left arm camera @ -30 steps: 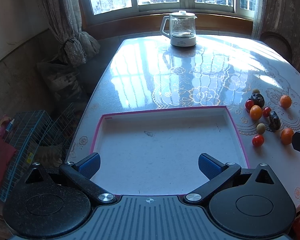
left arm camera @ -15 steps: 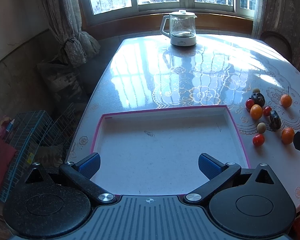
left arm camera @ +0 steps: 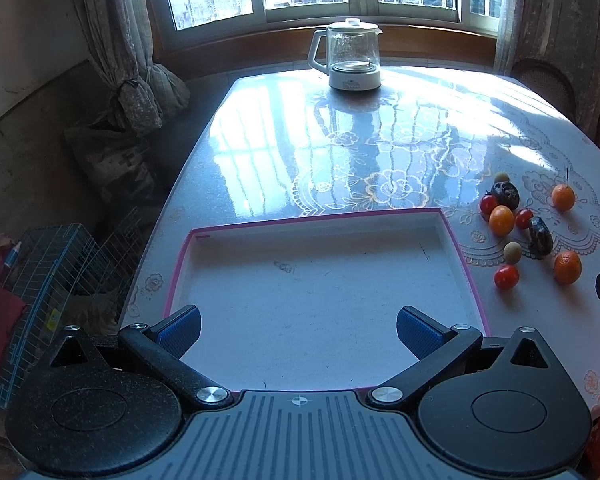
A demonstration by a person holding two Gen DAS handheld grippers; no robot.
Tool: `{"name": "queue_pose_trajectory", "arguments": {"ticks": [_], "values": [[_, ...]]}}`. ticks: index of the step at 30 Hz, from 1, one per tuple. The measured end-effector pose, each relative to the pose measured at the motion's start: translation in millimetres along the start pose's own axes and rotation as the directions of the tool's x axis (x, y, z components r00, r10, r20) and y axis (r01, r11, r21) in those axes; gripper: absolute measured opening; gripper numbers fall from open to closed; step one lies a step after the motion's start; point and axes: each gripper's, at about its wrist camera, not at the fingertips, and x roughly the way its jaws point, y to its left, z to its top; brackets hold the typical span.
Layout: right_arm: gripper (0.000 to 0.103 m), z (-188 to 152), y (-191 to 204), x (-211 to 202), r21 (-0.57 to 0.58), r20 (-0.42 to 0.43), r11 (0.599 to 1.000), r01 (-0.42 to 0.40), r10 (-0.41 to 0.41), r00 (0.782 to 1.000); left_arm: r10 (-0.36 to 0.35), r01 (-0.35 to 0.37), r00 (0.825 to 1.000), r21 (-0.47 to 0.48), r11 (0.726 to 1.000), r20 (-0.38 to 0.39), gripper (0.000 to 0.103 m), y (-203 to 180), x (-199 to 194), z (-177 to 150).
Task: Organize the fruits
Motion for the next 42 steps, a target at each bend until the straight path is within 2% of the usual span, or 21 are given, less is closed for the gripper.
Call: {"name": "queue_pose_trajectory", "arguments": {"ticks": [2, 4, 8, 13, 18, 21, 25, 31, 34, 38, 40, 41, 42], "values": [[0.103, -7.0, -11.7, 8.9, 0.003, -0.018, 0.999, 0.042, -0.042, 0.999, -0.006, 0.006, 1.000, 0.001, 1.000, 0.003, 0.103, -2.3, 0.4, 0.1], [0.103, -13.0, -23.2, 16.6, 0.018, -0.029, 0.999, 0.050, -0.049, 0.998, -0.014, 0.014, 1.000, 0.005, 1.000, 0.004, 0.103, -5.1, 1.6, -0.2], [0.103, -24.1, -41.8, 27.5, 0.047, -0.057, 0.997, 0.062, -0.060, 0.997, -0.080, 0.079, 0.997, 0.046, 0.996, 0.021, 0.103, -25.4, 3.0, 0.6], [0.103, -30.7, -58.8, 25.4, 0.059, -0.041, 0.996, 0.062, -0.059, 0.997, -0.193, 0.181, 0.979, 0.158, 0.971, 0.069, 0.103, -84.1, 2.2, 1.2], [0.103, -35.1, -85.4, 22.3, 0.078, -0.028, 0.995, 0.067, -0.065, 0.997, -0.235, 0.198, 0.962, 0.237, 0.951, 0.137, 0.103, -149.7, 14.8, -2.7], [0.103, -37.6, -106.9, 22.5, 0.120, -0.025, 0.992, 0.043, -0.041, 0.999, -0.222, 0.182, 0.963, 0.238, 0.954, 0.151, 0.103, -177.4, 32.3, -4.0], [0.103, -39.0, -128.2, 28.6, 0.144, -0.029, 0.989, 0.038, -0.034, 0.999, -0.225, 0.195, 0.968, 0.229, 0.954, 0.114, 0.103, -195.7, 50.3, -5.3], [0.103, -37.8, -145.6, 43.2, 0.181, -0.049, 0.983, 0.022, -0.013, 0.999, -0.229, 0.211, 0.971, 0.203, 0.956, 0.067, 0.103, -213.7, 70.7, -11.1], [0.103, -38.5, -149.9, 45.6, 0.183, -0.053, 0.983, 0.012, -0.003, 0.999, -0.202, 0.185, 0.977, 0.200, 0.962, 0.069, 0.103, -221.0, 78.3, -14.5], [0.103, -39.0, -156.5, 47.7, 0.176, -0.064, 0.984, 0.009, 0.002, 0.998, -0.181, 0.170, 0.982, 0.150, 0.974, 0.062, 0.103, -215.0, 90.8, -13.7], [0.103, -39.5, -158.8, 49.3, 0.180, -0.071, 0.984, 0.013, 0.000, 0.998, -0.201, 0.192, 0.977, 0.116, 0.974, 0.070, 0.095, -211.0, 93.9, -14.0], [0.103, -39.4, -159.5, 50.8, 0.185, -0.074, 0.983, 0.012, 0.001, 0.997, -0.224, 0.217, 0.972, 0.096, 0.972, 0.070, 0.080, -208.9, 93.8, -13.2], [0.103, -39.9, -161.2, 51.9, 0.191, -0.076, 0.982, 0.009, 0.005, 0.997, -0.243, 0.238, 0.968, 0.079, 0.968, 0.062, 0.071, -209.3, 95.3, -10.6]]}}
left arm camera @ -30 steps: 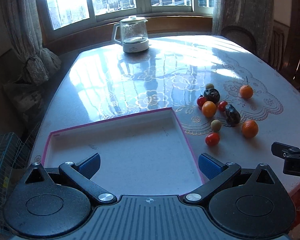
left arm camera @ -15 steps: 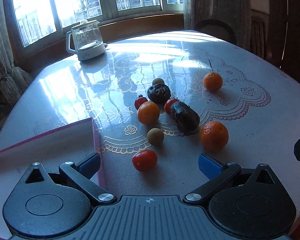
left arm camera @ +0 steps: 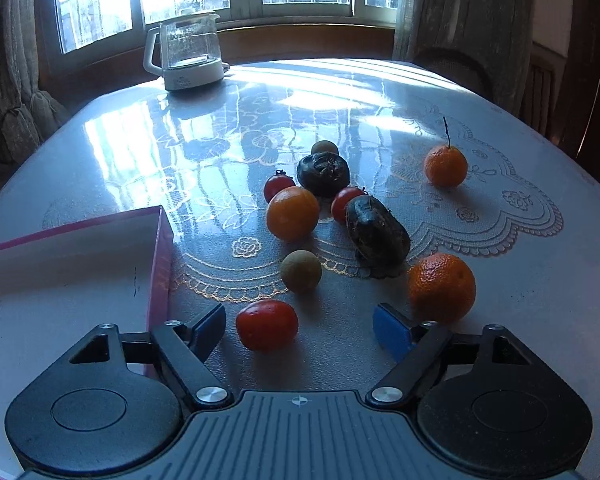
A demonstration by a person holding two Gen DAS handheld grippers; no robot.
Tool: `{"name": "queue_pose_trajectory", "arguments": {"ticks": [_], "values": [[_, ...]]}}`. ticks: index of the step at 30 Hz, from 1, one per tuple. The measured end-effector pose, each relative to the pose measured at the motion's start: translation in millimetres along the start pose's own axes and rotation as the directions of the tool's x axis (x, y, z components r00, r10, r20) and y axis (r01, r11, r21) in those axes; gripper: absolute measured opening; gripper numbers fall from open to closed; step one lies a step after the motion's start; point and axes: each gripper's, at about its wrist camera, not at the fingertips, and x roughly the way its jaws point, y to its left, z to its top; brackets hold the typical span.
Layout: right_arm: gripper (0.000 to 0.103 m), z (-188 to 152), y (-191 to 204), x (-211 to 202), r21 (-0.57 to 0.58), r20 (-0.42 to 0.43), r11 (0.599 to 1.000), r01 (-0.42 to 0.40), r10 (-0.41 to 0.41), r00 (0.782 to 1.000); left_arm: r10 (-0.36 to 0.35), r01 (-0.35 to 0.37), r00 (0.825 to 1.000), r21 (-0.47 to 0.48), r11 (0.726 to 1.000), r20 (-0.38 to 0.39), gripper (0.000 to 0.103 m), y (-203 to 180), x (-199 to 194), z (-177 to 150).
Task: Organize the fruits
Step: 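Move the left gripper to the red cherry tomato and close on it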
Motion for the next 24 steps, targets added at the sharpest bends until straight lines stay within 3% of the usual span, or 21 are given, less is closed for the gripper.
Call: {"name": "queue_pose_trajectory", "arguments": {"ticks": [7, 13, 15, 17, 24], "values": [[0.103, 0.1, -3.9, 4.8, 0.006, -0.015, 1.000, 0.000, 0.000, 1.000, 0.056, -0.056, 0.998, -0.007, 0.998, 0.003, 0.069, 0.7, -0.1, 0.4], [0.103, 0.9, -3.6, 9.5, 0.016, -0.023, 1.000, -0.001, 0.001, 1.000, 0.040, -0.040, 0.999, -0.041, 0.998, -0.003, 0.063, 7.5, 2.8, 1.5], [0.103, 0.8, -2.3, 10.7, 0.015, -0.024, 1.000, -0.002, 0.003, 1.000, 0.059, -0.059, 0.998, -0.065, 0.996, 0.004, 0.046, 10.7, 3.3, 2.1], [0.103, 0.9, -1.5, 11.2, 0.011, -0.025, 1.000, 0.000, 0.001, 1.000, 0.060, -0.059, 0.998, -0.073, 0.996, 0.010, 0.038, 14.0, 4.3, 2.6], [0.103, 3.4, -2.4, 14.9, 0.030, -0.029, 1.000, 0.003, -0.002, 1.000, 0.042, -0.040, 0.999, -0.067, 0.997, 0.019, 0.031, 14.2, 2.8, 0.4]]}}
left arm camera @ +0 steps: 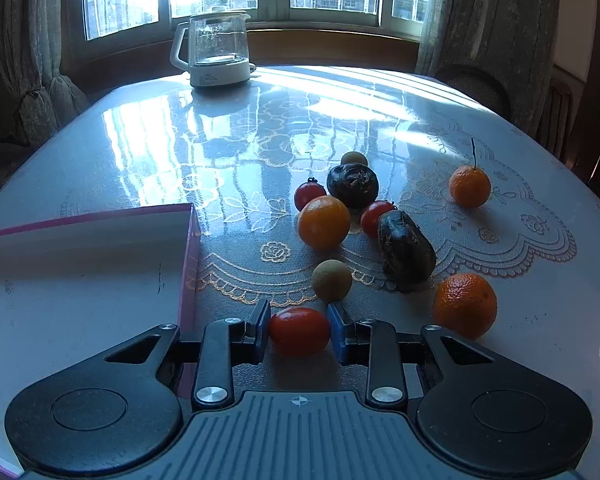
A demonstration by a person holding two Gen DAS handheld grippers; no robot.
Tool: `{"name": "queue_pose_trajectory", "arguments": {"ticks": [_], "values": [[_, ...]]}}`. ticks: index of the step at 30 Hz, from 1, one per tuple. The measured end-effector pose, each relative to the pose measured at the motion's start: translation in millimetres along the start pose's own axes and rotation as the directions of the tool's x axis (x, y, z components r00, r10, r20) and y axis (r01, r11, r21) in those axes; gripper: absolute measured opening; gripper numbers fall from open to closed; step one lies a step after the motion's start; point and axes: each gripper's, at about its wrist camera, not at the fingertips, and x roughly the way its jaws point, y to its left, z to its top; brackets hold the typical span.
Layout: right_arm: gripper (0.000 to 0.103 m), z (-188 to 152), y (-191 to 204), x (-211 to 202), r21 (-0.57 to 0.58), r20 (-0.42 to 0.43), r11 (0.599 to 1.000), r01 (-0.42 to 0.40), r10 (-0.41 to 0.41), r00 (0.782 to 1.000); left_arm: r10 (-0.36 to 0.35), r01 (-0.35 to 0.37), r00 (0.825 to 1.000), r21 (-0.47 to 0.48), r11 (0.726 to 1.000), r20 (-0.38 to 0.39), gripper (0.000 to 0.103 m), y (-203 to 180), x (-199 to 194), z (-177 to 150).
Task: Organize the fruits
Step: 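Move the left gripper to the red cherry tomato and close on it, then carry the tomato over the tray and open the left gripper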
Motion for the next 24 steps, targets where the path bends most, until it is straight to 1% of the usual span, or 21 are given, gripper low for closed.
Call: {"name": "queue_pose_trajectory", "arguments": {"ticks": [7, 9, 12, 15, 18, 20, 22, 24], "values": [[0.103, 2.8, 5.6, -2.3, -0.009, 0.007, 1.000, 0.000, 0.001, 1.000, -0.019, 0.019, 1.000, -0.027, 0.999, -0.001, 0.031, 3.8, -8.2, -0.6], [0.103, 3.9, 8.1, -2.2, -0.011, 0.007, 1.000, -0.003, 0.003, 1.000, -0.018, 0.018, 0.999, -0.022, 1.000, 0.031, 0.031, 6.2, -19.5, 3.7], [0.103, 5.3, 13.2, -2.0, -0.014, 0.009, 1.000, -0.009, 0.009, 1.000, -0.013, 0.016, 0.997, -0.035, 0.999, 0.081, 0.031, 21.4, -40.7, 13.1], [0.103, 8.1, 20.9, -1.7, -0.021, 0.017, 0.999, -0.025, 0.025, 1.000, 0.033, -0.026, 0.994, -0.069, 0.997, 0.104, 0.031, 48.1, -54.9, 19.5], [0.103, 10.1, 31.4, 0.4, -0.037, 0.024, 0.999, -0.039, 0.040, 0.999, 0.106, -0.095, 0.990, -0.113, 0.989, 0.096, 0.031, 85.4, -57.7, 20.8], [0.103, 10.0, 42.1, 5.8, -0.057, 0.021, 0.997, -0.044, 0.045, 0.999, 0.171, -0.162, 0.983, -0.131, 0.978, 0.063, 0.031, 110.8, -49.5, 15.2], [0.103, 9.4, 49.9, 11.6, -0.071, 0.010, 0.997, -0.043, 0.044, 0.999, 0.194, -0.188, 0.981, -0.157, 0.969, 0.018, 0.031, 130.6, -41.0, 10.5], [0.103, 9.5, 58.9, 17.0, -0.086, 0.009, 0.995, -0.044, 0.044, 0.999, 0.221, -0.219, 0.975, -0.167, 0.961, -0.008, 0.031, 146.1, -34.2, 5.1]]}}
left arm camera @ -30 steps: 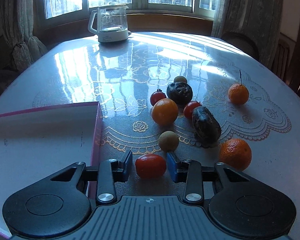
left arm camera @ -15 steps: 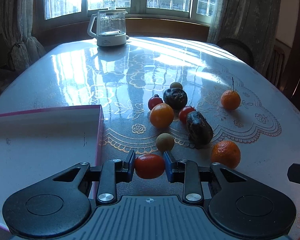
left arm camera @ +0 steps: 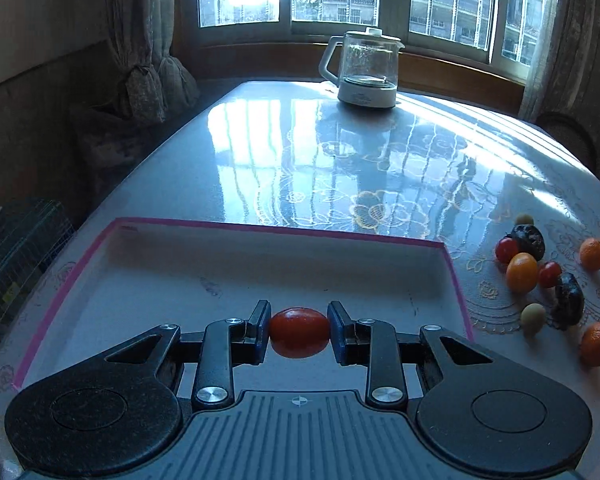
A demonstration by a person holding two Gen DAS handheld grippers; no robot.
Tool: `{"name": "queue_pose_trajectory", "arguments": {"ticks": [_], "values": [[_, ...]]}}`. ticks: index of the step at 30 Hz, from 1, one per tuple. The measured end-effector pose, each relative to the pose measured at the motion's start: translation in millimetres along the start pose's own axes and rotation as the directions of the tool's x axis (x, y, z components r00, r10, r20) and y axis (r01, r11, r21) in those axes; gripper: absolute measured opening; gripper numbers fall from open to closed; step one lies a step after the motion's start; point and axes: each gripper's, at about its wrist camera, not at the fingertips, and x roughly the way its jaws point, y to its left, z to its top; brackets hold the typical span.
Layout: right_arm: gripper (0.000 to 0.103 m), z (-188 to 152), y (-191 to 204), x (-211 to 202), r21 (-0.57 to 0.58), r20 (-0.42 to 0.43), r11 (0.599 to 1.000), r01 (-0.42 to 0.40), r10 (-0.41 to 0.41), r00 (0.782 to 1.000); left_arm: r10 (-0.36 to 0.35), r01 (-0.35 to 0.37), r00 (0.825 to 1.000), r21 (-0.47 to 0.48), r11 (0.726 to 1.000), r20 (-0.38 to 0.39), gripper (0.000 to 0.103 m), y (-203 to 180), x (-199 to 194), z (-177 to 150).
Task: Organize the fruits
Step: 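Carry the tomato over the tray and open the left gripper, then move the right gripper to the mandarin orange and close on it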
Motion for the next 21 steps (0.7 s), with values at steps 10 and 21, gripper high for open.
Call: {"name": "queue_pose_trajectory", "arguments": {"ticks": [10, 21], "values": [[0.103, 6.4, 44.9, 23.3, -0.147, 0.020, 0.987, 0.057, -0.055, 0.998, 0.041, -0.041, 0.999, 0.012, 0.999, 0.015, 0.077, 27.8, 2.2, -4.1], [0.103, 2.2, 76.5, 53.0, -0.277, 0.071, 0.953, 0.122, -0.106, 0.992, 0.017, -0.022, 0.994, 0.040, 0.999, 0.111, 0.103, 45.4, -37.7, -0.7]]}}
